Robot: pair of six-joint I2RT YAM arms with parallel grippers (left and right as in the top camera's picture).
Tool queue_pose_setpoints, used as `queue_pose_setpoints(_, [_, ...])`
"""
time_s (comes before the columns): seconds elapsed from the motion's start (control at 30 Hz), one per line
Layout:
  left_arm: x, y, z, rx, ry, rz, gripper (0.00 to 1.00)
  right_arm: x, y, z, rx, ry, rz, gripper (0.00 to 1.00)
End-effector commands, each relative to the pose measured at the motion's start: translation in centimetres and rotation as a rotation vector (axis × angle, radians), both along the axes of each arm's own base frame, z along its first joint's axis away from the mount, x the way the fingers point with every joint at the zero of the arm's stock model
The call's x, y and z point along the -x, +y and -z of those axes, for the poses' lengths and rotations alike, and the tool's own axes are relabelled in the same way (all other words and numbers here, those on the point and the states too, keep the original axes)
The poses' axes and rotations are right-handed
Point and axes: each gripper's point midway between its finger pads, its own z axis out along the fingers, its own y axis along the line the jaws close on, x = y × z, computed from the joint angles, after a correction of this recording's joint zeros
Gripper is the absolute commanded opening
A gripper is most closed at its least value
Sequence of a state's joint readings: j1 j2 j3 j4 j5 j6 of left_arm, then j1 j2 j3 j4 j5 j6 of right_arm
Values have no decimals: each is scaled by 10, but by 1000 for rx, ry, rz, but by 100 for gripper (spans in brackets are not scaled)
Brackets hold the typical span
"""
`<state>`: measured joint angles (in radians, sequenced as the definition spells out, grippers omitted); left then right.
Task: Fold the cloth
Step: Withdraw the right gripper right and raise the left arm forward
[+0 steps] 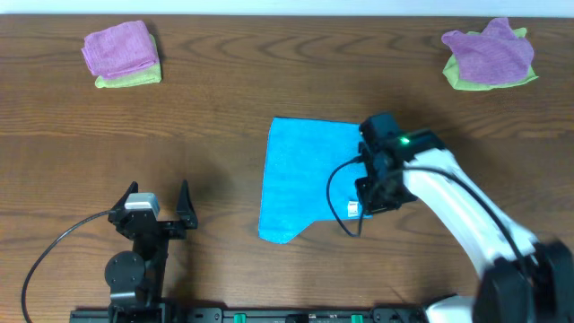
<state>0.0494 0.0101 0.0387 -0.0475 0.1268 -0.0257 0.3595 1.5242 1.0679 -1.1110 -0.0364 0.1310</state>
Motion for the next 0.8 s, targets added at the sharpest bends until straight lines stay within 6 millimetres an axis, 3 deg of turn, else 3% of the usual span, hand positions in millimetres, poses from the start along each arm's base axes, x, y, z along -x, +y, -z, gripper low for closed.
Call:
queue_pose_setpoints(0.0, [-1,0,16,-10,31,2,95,-8,1,-33,-39,-127,25,2])
queue_pose_setpoints(0.1, [-1,0,12,-11,13,2,95,-11,3,-67,-88,-253,25,2])
queue_pose_setpoints(0.17, [-2,-4,5,14,-13,21,95,-11,5,-87,-129,-318,23,25])
queue_pose_setpoints(0.2, [-2,-9,2,38,-23,48,96,-11,6,-94,-145,-338,21,29])
queue_pose_setpoints(0.27, [0,-28,-5,110,-43,154,95,-8,13,-113,-205,-387,-1,45])
queue_pose_setpoints(0.4, [12,-66,-22,188,-83,385,96,0,28,-140,-330,-446,-32,89])
queue_pose_setpoints(0.47, [25,-90,-31,203,-105,546,95,4,33,-150,-378,-475,-47,94])
queue_pose_setpoints(0.57, [41,-109,-50,163,-183,692,95,8,39,-160,-427,-500,-63,99])
queue_pose_setpoints(0.77, [52,-109,-89,86,-372,706,95,15,51,-168,-510,-490,-92,99])
